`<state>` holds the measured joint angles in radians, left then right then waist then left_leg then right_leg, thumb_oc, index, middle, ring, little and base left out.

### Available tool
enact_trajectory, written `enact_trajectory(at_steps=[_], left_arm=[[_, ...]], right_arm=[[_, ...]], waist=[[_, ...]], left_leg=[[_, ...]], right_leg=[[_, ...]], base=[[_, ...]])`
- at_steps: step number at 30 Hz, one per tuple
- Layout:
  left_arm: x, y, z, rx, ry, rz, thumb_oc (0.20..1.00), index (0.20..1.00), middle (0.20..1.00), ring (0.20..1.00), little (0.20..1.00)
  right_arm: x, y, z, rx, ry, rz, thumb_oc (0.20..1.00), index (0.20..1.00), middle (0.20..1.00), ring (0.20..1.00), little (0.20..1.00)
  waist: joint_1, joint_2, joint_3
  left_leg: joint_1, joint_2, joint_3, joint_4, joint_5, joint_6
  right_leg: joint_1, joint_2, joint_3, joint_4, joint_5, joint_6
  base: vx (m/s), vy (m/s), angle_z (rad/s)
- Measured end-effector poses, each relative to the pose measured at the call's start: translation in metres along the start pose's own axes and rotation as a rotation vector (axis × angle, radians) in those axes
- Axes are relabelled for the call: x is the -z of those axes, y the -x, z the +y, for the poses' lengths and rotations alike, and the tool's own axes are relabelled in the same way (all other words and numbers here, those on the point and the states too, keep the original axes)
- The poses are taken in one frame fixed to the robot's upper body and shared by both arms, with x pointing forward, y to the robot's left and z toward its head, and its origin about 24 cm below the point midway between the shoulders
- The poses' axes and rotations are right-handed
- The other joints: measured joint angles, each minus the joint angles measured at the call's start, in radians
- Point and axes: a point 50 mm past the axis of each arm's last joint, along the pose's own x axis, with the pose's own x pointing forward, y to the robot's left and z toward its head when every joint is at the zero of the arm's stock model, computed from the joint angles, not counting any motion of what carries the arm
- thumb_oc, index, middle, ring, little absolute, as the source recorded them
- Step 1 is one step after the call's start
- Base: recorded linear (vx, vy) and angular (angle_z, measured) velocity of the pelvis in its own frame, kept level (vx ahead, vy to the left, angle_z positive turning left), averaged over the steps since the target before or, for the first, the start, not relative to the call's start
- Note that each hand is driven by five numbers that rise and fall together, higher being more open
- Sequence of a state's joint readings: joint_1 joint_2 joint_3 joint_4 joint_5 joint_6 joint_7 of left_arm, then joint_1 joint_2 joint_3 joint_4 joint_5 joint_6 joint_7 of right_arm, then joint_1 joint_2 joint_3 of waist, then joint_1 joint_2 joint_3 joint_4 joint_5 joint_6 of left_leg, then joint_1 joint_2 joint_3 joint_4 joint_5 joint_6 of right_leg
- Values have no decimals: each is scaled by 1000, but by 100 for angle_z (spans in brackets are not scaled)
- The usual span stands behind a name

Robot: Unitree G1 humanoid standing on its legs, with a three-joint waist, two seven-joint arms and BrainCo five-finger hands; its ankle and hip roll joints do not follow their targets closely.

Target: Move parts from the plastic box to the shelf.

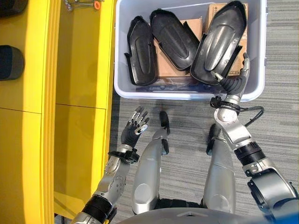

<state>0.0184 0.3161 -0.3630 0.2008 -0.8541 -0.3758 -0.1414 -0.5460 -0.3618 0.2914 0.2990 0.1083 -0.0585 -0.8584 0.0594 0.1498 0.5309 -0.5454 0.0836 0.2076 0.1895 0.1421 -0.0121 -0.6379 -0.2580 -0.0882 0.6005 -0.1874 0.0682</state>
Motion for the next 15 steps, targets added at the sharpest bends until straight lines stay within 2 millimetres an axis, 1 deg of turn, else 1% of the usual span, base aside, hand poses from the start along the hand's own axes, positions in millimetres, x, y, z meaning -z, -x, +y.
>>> enact_trajectory(at_steps=[3,5,8,12,15], left_arm=[[-1,-1,1,-15,-2,-2,1000,1000,1000,1000,1000],[-1,-1,1,-16,-4,-2,1000,1000,1000,1000,1000],[0,0,3,-24,-6,5,1000,1000,1000,1000,1000],[1,0,4,-27,-8,12,1000,1000,1000,1000,1000],[2,0,4,-28,-7,19,1000,1000,1000,1000,1000]], right_arm=[[3,-3,-1,20,-24,28,1000,1000,1000,1000,1000],[9,-13,-9,78,-15,51,1000,1000,1000,1000,1000],[6,-23,-18,121,-40,56,1000,1000,1000,1000,1000],[-1,-34,-15,116,-81,66,1000,1000,1000,1000,1000],[7,-39,-14,108,-88,134,1000,1000,1000,1000,1000]], waist=[[5,0,0],[14,0,0],[14,0,0],[15,0,0],[21,0,0]], left_leg=[[0,0,-1,2,0,0],[-1,1,-2,2,0,-2],[-2,0,-3,2,-2,-5],[-2,0,-4,3,1,-1],[-4,0,-6,3,3,-4]], right_leg=[[0,0,0,4,-3,-5],[-1,0,-3,7,-7,-9],[-1,-2,-3,7,-7,-9],[-3,-2,-3,11,-8,-9],[-4,-2,-5,14,-9,-8]], base=[[0,0,0],[22,5,3],[0,0,0],[0,0,0],[0,0,0]])
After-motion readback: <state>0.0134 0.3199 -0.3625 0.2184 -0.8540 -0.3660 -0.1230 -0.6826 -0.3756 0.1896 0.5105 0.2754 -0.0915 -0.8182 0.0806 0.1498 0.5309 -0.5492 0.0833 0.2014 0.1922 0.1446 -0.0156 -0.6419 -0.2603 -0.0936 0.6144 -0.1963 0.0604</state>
